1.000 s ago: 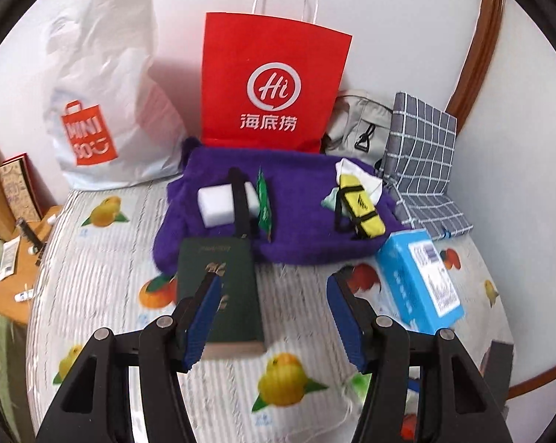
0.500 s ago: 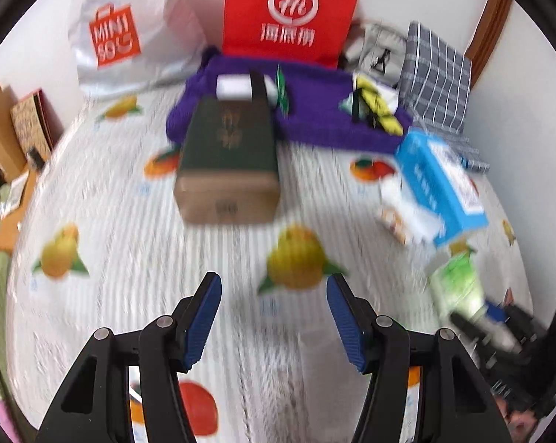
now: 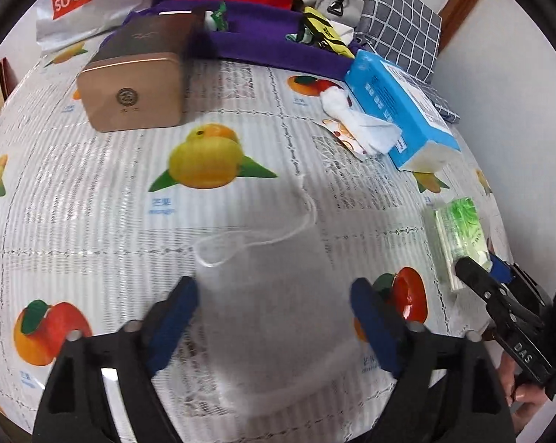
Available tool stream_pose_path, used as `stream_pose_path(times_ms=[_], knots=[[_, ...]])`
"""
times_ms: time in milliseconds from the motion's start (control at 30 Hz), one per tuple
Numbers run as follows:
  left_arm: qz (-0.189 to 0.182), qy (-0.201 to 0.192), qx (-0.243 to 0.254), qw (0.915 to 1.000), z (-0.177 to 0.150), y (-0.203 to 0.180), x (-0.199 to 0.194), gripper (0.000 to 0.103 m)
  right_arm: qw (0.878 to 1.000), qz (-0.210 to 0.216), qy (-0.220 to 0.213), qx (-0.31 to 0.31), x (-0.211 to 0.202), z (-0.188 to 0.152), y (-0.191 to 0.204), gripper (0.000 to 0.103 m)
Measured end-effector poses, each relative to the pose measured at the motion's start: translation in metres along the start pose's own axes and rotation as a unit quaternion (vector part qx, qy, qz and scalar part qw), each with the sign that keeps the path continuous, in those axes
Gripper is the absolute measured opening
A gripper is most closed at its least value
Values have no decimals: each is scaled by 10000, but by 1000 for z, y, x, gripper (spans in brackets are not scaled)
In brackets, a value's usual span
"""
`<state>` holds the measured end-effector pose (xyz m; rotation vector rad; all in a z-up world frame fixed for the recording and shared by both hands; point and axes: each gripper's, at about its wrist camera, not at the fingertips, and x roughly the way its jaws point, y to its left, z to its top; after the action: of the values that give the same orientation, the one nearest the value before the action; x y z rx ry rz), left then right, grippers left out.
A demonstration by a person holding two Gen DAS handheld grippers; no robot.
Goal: Organize soft objects
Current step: 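Lift the tissue pack with the right gripper while the left reaches toward the white mesh bag, then grasp the white mesh bag with the left gripper and lift it, then carry the tissue pack in the right gripper and mesh bag in the left toward the purple towel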
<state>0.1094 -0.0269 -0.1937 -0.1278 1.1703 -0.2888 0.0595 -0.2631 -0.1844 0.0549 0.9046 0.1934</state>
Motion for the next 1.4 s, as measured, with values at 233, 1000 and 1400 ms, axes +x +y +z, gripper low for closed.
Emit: stream_pose_path(times_ms=[233,1000,1400], knots=[[634,-120,254,9976,4,-20,13,95,9997,-226,17,128,2,-5,-16,49],[792,-196,-149,9966,15,12,-10,13,9998,-74,188,1,5,8,-11,51],[555,-663,6,9963,42,13,-48,13,9996,-42,146,249,-4,45,-11,51]])
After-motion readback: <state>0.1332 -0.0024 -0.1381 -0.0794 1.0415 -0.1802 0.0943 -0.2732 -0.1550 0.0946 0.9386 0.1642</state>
